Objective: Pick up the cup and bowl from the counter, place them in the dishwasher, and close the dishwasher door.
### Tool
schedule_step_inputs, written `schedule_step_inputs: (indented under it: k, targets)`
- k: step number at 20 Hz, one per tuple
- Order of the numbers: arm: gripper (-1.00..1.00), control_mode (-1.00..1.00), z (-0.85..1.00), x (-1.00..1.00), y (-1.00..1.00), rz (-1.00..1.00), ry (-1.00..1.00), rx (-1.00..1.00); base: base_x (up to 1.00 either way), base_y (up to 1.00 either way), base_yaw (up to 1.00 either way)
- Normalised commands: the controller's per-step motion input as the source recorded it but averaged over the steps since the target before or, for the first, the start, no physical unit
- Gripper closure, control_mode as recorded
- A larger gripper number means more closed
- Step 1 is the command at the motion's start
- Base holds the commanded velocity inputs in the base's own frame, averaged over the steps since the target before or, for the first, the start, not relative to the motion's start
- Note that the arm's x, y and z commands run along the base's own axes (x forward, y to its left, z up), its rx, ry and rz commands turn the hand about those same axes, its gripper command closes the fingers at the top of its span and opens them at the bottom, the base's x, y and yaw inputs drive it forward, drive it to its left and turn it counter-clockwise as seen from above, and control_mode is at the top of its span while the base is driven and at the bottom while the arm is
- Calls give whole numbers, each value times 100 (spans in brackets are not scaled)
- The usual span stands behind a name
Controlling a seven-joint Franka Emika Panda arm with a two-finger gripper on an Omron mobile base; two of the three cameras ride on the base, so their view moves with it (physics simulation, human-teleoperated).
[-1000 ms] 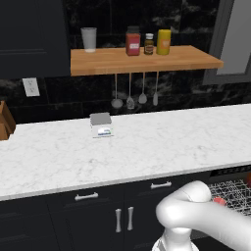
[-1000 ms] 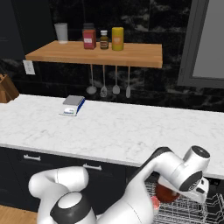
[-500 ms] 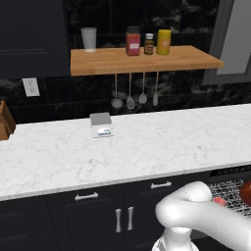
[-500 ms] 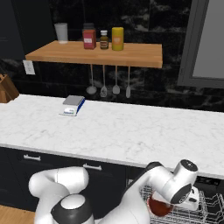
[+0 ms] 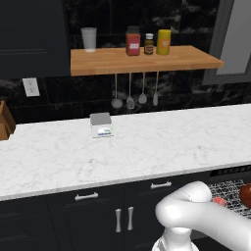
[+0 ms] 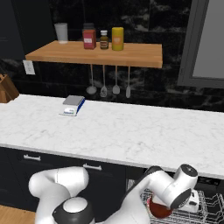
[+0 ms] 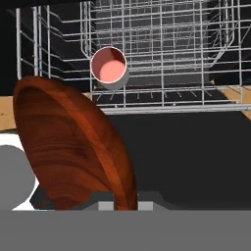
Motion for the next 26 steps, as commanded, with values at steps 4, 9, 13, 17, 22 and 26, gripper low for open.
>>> schedule_step_inputs:
  k: [4, 9, 13, 17, 22, 26]
  targets:
    - [100, -100, -1, 33, 0, -14, 0, 3, 0, 0, 0]
    - [100, -100, -4, 15, -5, -19, 0, 7, 0, 0, 0]
    - [100, -100, -25, 0, -10, -18, 0, 6, 0, 0, 0]
    - [100, -100, -31, 0, -1, -8, 0, 1, 0, 0, 0]
    - [100, -100, -37, 0, 0, 0, 0, 0, 0, 0, 0]
    - [100, -100, -47, 0, 0, 0, 0, 0, 0, 0, 0]
